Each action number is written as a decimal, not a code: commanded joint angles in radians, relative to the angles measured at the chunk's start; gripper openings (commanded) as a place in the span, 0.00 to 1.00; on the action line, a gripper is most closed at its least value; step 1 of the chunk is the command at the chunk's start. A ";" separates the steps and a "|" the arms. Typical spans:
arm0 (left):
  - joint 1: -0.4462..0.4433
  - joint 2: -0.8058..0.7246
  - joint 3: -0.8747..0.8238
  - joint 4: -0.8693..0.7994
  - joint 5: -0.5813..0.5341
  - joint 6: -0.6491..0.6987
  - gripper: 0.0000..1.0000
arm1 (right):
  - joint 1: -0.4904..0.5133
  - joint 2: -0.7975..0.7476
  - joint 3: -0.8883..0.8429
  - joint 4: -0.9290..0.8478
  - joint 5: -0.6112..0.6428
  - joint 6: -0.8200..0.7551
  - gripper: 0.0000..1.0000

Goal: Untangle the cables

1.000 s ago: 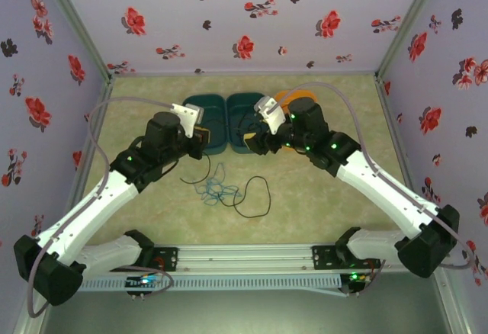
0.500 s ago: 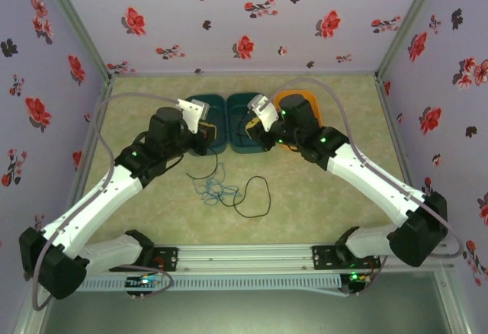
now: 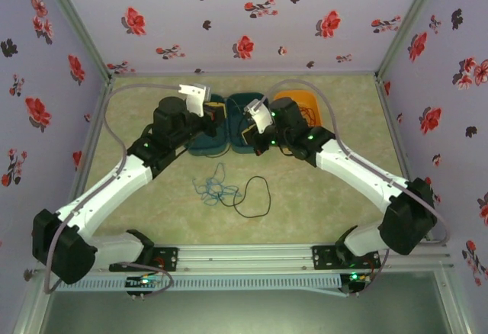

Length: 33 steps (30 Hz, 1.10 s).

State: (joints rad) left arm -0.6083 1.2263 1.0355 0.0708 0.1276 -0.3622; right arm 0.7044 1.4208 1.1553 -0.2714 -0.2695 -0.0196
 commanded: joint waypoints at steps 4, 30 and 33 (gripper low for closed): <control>0.031 0.079 0.024 0.262 0.012 -0.102 0.00 | -0.032 0.016 -0.034 0.028 -0.006 0.094 0.00; 0.031 0.469 0.264 0.273 -0.165 -0.209 0.01 | -0.154 -0.343 -0.082 -0.114 0.282 0.197 0.80; 0.026 0.504 0.272 0.271 -0.195 -0.237 0.01 | -0.154 -0.396 -0.082 -0.134 0.337 0.200 0.83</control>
State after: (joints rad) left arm -0.5831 1.7020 1.2713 0.3351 -0.0143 -0.5488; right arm 0.5560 1.0630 1.0805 -0.3603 -0.0319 0.1684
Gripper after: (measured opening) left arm 0.074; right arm 0.828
